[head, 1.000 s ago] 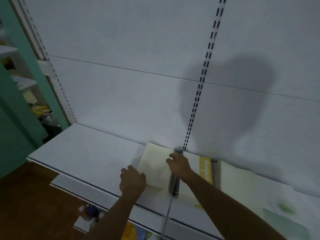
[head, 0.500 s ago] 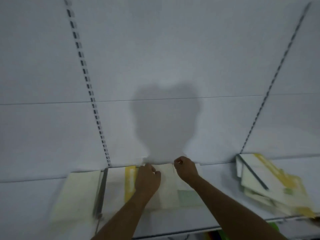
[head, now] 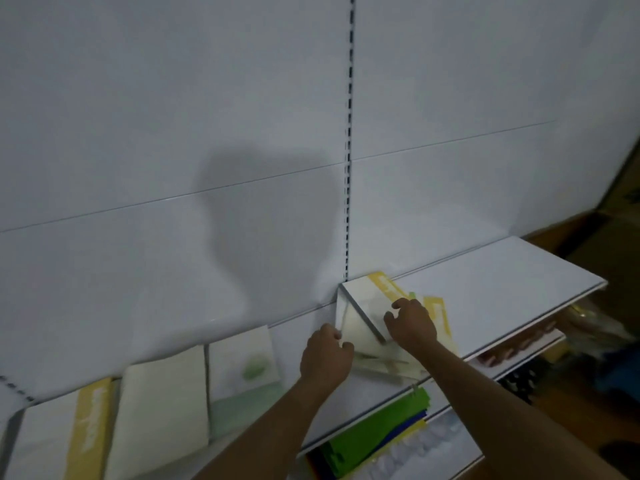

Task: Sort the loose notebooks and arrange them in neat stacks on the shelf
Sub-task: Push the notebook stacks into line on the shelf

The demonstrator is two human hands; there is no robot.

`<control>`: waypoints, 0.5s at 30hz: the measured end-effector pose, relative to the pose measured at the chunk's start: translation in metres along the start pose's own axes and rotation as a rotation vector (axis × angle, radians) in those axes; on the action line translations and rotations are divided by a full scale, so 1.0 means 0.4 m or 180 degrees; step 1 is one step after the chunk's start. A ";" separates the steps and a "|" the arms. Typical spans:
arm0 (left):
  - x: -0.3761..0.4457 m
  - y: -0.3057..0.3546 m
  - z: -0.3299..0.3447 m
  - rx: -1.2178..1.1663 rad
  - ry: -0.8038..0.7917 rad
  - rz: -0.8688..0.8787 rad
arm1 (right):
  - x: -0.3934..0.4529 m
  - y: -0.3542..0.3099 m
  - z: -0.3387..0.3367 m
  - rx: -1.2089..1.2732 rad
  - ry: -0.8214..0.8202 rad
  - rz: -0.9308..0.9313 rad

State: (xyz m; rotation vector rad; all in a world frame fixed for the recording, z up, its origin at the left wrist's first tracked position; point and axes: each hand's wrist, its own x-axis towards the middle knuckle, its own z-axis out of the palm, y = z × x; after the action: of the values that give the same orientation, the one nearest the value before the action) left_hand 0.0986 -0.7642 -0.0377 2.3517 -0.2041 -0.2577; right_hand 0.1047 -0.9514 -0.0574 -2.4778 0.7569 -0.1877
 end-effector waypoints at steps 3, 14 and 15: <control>0.022 0.041 0.049 -0.0048 -0.0087 -0.0059 | 0.033 0.039 0.003 -0.0749 -0.0100 -0.0063; 0.074 0.075 0.136 -0.0221 -0.0328 -0.0307 | 0.034 0.079 0.034 -0.0830 -0.0491 -0.0016; 0.075 0.078 0.141 -0.0223 -0.0292 -0.0293 | 0.028 0.075 0.037 -0.0840 -0.0474 -0.0044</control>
State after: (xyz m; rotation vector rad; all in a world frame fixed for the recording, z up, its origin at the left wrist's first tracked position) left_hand 0.1116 -0.8307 -0.0591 2.2847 -0.1290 -0.4114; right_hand 0.1037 -0.9717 -0.0863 -2.7081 0.7418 0.0980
